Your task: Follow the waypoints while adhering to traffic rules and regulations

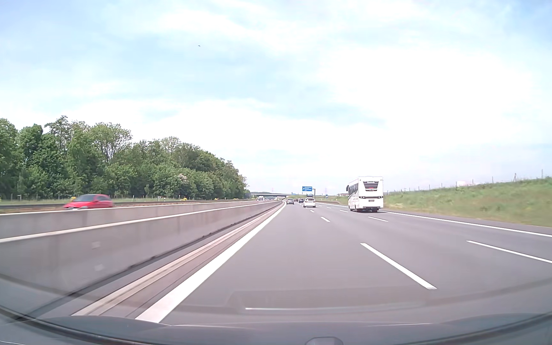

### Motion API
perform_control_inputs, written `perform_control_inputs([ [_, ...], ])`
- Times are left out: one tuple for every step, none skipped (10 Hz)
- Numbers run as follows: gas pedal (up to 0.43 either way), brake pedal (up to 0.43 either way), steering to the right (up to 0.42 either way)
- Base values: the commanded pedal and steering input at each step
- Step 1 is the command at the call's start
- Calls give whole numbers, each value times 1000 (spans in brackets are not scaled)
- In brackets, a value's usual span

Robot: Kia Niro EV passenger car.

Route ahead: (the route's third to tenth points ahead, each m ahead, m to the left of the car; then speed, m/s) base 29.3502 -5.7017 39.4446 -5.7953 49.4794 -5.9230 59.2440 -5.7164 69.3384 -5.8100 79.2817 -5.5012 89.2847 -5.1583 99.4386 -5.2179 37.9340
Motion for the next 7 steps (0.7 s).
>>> perform_control_inputs([
  [0, 0, 0],
  [0, 0, 0],
  [0, 0, 0],
  [0, 0, 0],
  [0, 0, 0],
  [0, 0, 0],
  [0, 0, 0],
])
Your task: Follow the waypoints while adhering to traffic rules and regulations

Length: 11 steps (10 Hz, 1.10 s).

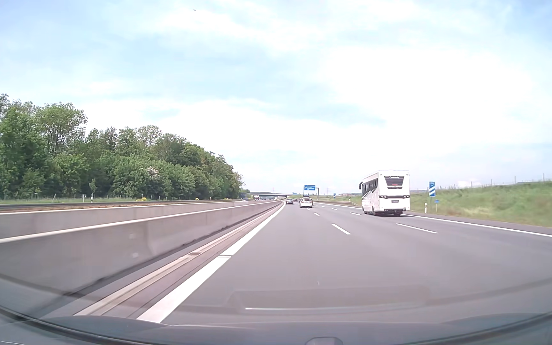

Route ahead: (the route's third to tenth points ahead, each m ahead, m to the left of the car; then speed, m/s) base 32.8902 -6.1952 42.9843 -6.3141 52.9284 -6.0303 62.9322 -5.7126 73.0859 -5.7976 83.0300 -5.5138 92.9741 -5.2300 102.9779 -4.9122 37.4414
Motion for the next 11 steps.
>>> perform_control_inputs([
  [0, 0, 0],
  [0, 0, 0],
  [0, 0, 0],
  [0, 0, 0],
  [0, 0, 0],
  [0, 0, 0],
  [0, 0, 0],
  [0, 0, 0],
  [0, 0, 0],
  [0, 0, 0],
  [0, 0, 0],
])
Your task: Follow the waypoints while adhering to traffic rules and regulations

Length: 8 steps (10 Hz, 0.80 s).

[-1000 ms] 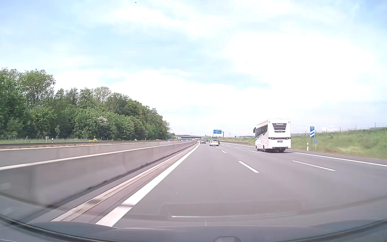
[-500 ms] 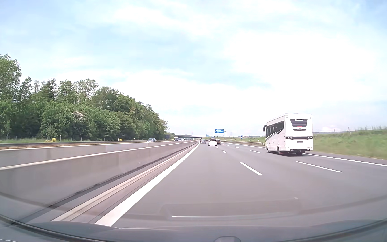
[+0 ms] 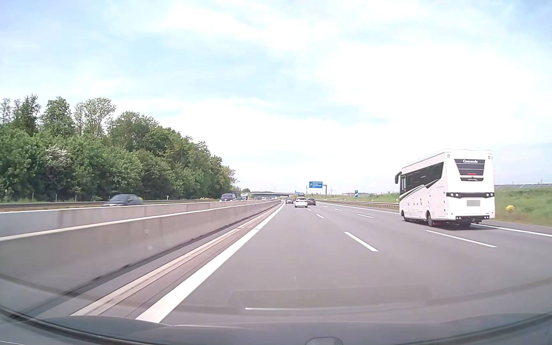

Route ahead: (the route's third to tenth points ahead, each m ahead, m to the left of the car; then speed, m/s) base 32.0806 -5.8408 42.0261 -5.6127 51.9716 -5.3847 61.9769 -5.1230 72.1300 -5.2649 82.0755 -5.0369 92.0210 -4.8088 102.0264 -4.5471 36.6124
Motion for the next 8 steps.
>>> perform_control_inputs([
  [0, 0, 0],
  [0, 0, 0],
  [0, 0, 0],
  [0, 0, 0],
  [0, 0, 0],
  [0, 0, 0],
  [0, 0, 0],
  [0, 0, 0],
])
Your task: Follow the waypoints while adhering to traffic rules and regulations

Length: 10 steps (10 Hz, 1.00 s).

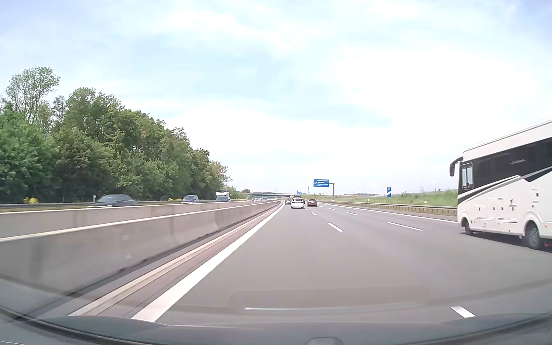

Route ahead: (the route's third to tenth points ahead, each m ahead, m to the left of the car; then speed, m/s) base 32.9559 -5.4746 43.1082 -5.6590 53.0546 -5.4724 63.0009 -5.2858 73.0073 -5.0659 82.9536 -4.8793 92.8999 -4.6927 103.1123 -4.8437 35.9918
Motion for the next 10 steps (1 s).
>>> perform_control_inputs([
  [0, 0, 0],
  [0, 0, 0],
  [0, 0, 0],
  [0, 0, 0],
  [0, 0, 0],
  [0, 0, 0],
  [0, 0, 0],
  [0, 0, 0],
  [0, 0, 0],
  [0, 0, 0],
])
